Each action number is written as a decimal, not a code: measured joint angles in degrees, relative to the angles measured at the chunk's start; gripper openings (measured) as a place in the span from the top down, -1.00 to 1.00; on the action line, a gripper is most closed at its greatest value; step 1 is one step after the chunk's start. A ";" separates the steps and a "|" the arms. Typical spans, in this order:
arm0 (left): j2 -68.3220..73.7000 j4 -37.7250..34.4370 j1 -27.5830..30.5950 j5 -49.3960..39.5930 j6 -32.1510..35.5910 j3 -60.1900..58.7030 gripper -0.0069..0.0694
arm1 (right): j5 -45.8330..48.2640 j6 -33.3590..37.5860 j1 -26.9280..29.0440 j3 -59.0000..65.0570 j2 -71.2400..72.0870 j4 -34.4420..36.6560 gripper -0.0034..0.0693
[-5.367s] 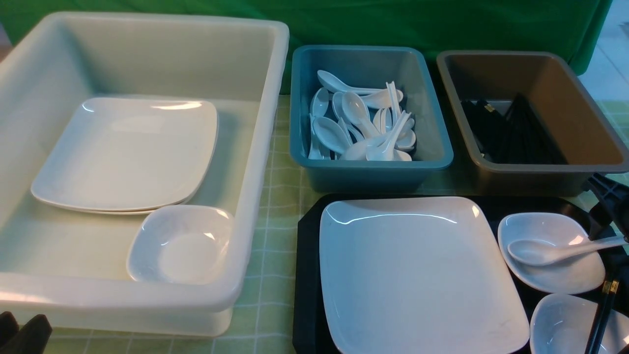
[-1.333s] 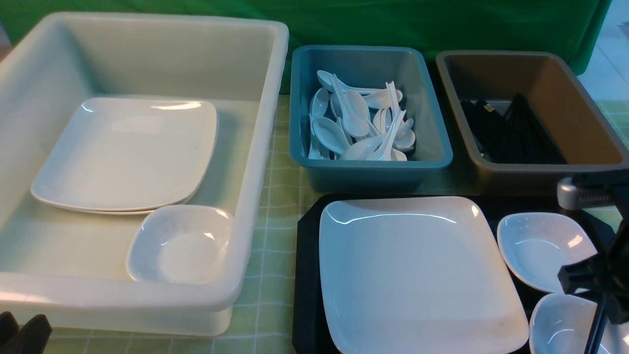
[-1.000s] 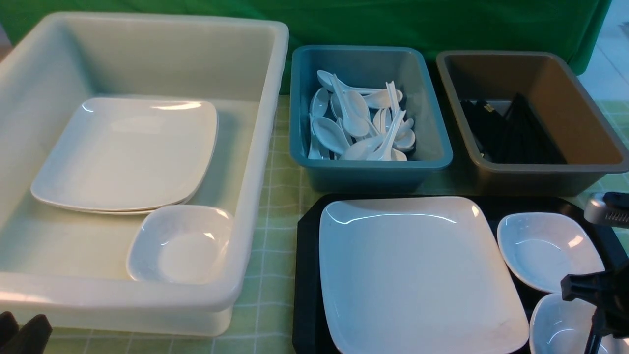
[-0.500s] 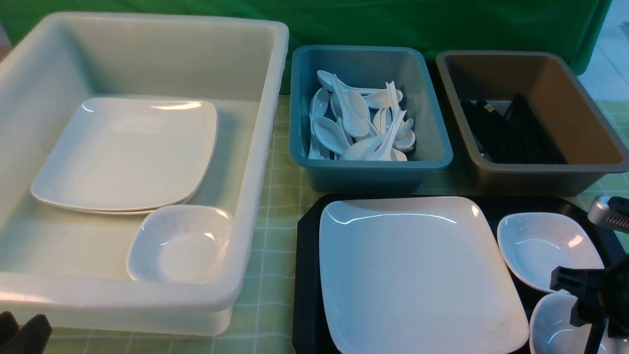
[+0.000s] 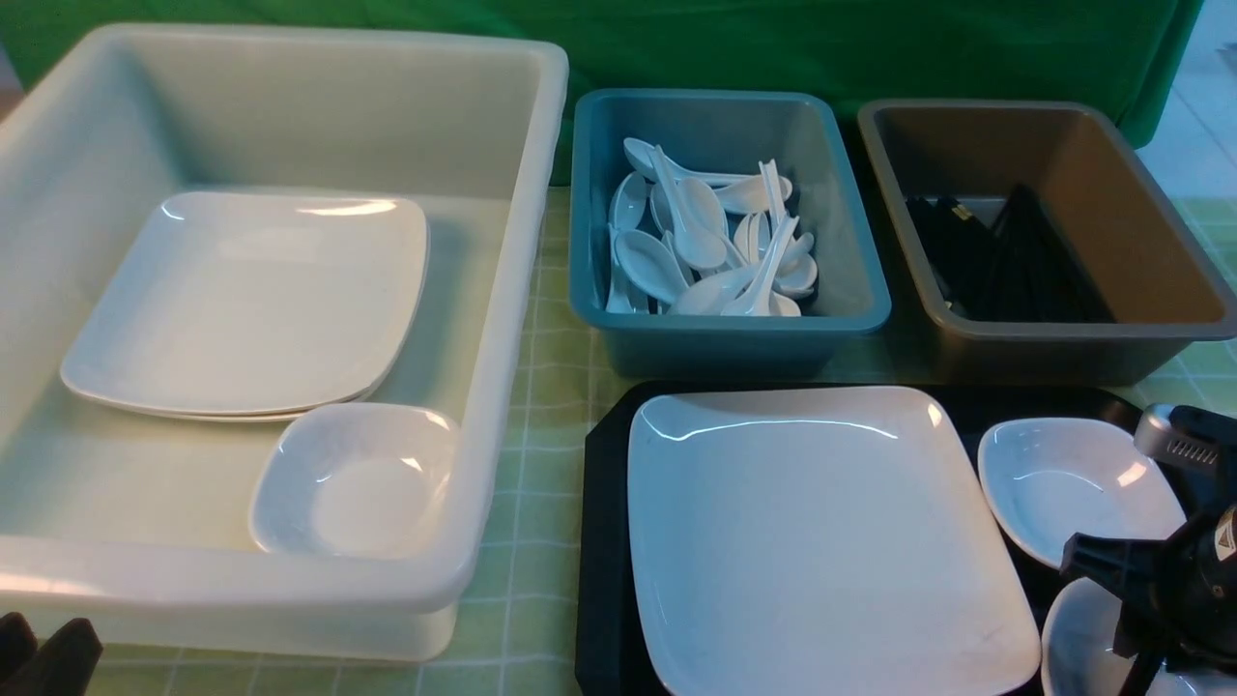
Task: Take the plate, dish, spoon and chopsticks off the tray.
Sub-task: Use the right arm to grab a pair of chopsticks from the plate, then use the right arm to put the chopsticks into the small storage box on the right
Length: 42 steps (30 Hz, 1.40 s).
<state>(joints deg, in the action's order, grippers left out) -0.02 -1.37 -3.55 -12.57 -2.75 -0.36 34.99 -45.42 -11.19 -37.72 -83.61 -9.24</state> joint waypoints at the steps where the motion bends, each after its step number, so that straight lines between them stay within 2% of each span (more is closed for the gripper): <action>1: 0.00 0.00 0.00 0.00 0.00 0.00 0.23 | 0.40 0.00 0.00 0.05 0.00 -0.05 0.54; 2: 0.00 0.00 0.00 0.00 0.00 0.00 0.23 | 0.51 0.18 0.06 0.06 0.00 -0.20 0.65; 7: 0.00 0.00 0.00 0.00 0.00 0.00 0.23 | 3.03 3.96 0.11 0.10 1.75 -0.08 0.63; 14: 0.00 0.00 0.00 0.00 0.00 0.00 0.23 | 9.48 8.53 0.11 -0.21 12.42 0.02 0.63; 18: 0.00 0.00 0.00 0.00 0.00 0.00 0.23 | 11.06 11.79 0.11 -5.67 21.02 0.02 0.63; 22: 0.00 0.00 0.00 0.00 0.00 0.00 0.23 | 6.36 15.13 0.11 -15.04 22.42 0.02 0.63; 26: 0.00 0.00 0.00 0.00 0.00 0.00 0.22 | -2.12 20.72 0.18 -24.76 17.24 0.02 0.63; 32: 0.00 0.00 0.00 0.00 0.00 0.00 0.23 | -13.45 29.49 0.72 -38.49 0.86 -0.28 0.63; 36: 0.00 0.00 0.00 0.00 0.00 0.00 0.23 | -17.50 31.01 3.00 -48.24 -12.63 -0.50 0.63; 42: 0.00 0.00 0.00 0.00 0.00 0.00 0.22 | -18.48 31.45 6.42 -56.51 -27.44 -0.66 0.63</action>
<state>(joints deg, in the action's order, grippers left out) -0.02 -1.37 -3.55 -12.57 -2.75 -0.36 16.50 -13.97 -4.76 -94.23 -111.05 -9.90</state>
